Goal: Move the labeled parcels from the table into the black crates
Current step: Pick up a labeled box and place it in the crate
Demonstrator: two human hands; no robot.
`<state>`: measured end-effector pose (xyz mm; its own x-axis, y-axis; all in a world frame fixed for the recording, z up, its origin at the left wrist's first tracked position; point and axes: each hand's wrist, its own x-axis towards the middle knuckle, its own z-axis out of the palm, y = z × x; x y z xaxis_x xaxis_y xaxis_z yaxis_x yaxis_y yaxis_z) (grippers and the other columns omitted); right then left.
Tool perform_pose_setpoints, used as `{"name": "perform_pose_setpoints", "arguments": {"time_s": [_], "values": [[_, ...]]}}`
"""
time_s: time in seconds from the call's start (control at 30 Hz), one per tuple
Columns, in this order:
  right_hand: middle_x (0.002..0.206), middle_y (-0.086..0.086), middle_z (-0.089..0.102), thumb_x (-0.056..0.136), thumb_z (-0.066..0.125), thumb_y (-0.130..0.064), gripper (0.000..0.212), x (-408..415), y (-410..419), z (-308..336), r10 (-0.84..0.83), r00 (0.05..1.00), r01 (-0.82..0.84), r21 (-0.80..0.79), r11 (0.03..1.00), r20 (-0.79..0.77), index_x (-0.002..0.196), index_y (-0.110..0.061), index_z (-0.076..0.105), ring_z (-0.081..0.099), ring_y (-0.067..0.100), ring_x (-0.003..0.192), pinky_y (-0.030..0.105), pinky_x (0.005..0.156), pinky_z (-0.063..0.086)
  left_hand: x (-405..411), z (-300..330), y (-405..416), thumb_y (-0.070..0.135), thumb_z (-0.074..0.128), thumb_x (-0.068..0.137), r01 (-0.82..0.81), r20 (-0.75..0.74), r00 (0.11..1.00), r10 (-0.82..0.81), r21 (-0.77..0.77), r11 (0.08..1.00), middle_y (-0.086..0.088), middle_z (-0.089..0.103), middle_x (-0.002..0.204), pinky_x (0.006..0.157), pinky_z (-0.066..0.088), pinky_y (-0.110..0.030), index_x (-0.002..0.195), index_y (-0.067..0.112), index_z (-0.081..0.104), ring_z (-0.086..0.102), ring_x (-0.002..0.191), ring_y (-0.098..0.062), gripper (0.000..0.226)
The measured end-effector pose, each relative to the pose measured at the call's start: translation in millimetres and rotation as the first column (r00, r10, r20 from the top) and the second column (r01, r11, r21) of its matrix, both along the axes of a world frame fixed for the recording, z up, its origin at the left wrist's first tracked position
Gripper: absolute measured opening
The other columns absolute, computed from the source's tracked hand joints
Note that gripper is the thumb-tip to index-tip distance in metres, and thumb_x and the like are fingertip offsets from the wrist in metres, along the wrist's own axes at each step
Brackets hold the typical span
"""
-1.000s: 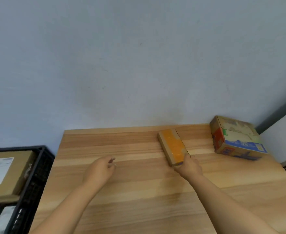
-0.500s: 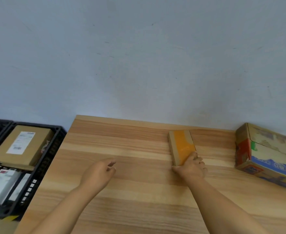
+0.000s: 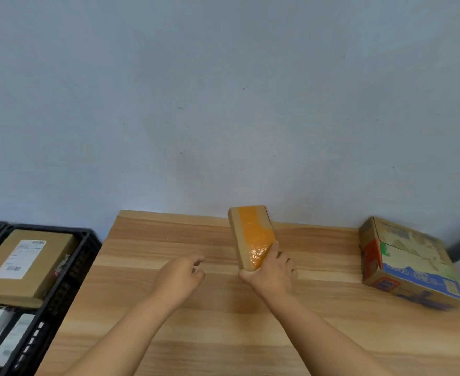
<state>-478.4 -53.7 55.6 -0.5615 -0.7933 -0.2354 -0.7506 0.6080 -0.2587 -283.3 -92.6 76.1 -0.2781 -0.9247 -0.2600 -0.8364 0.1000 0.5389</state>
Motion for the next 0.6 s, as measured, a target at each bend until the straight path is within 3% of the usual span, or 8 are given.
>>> {"name": "perform_pose_setpoints", "arguments": {"time_s": [0.23, 0.37, 0.5, 0.6], "values": [[0.136, 0.008, 0.034, 0.059, 0.062, -0.068, 0.119, 63.6, -1.4, 73.9, 0.061, 0.997, -0.069, -0.236, 0.969, -0.042, 0.148, -0.013, 0.005, 0.033, 0.029, 0.123, 0.04, 0.104, 0.03, 11.4, 57.1, -27.6, 0.035, 0.055, 0.092, -0.096, -0.235, 0.969, 0.08, -0.056, 0.994, 0.002, 0.06, 0.127, 0.094, 0.044, -0.029, 0.133, 0.017, 0.052, 0.056, 0.112, -0.014, 0.045], [0.14, 0.006, 0.028, 0.061, 0.062, -0.068, 0.119, 92.6, -0.3, 107.6, 0.095, 0.992, -0.118, -0.329, 0.937, -0.087, 0.148, -0.016, 0.0, 0.03, 0.027, 0.127, 0.041, 0.106, 0.027, 21.0, 95.2, -35.9, 0.041, 0.055, 0.091, -0.202, -0.424, 0.891, 0.163, -0.048, 0.978, -0.002, 0.064, 0.118, 0.088, 0.048, -0.033, 0.129, 0.013, 0.054, 0.06, 0.104, -0.019, 0.047], [0.143, 0.005, 0.025, 0.064, 0.062, -0.073, 0.121, 114.7, 3.8, 128.1, 0.118, 0.982, -0.167, -0.392, 0.905, -0.145, 0.149, -0.015, -0.003, 0.028, 0.025, 0.13, 0.039, 0.108, 0.027, 38.8, 120.5, -34.6, 0.031, 0.058, 0.091, -0.249, -0.593, 0.781, 0.195, -0.01, 0.968, 0.002, 0.068, 0.09, 0.076, 0.057, -0.035, 0.108, 0.01, 0.065, 0.065, 0.082, -0.014, 0.027], [0.148, 0.004, 0.027, 0.079, 0.049, -0.072, 0.103, 119.0, 1.9, 145.7, 0.135, 0.977, -0.193, -0.412, 0.89, -0.165, 0.15, -0.015, 0.001, 0.028, 0.024, 0.134, 0.037, 0.109, 0.027, 56.5, 138.8, -33.3, 0.025, 0.058, 0.092, -0.255, -0.657, 0.73, 0.189, -0.005, 0.967, 0.0, 0.067, 0.094, 0.074, 0.056, -0.032, 0.111, 0.01, 0.063, 0.065, 0.084, -0.016, 0.025]]}}
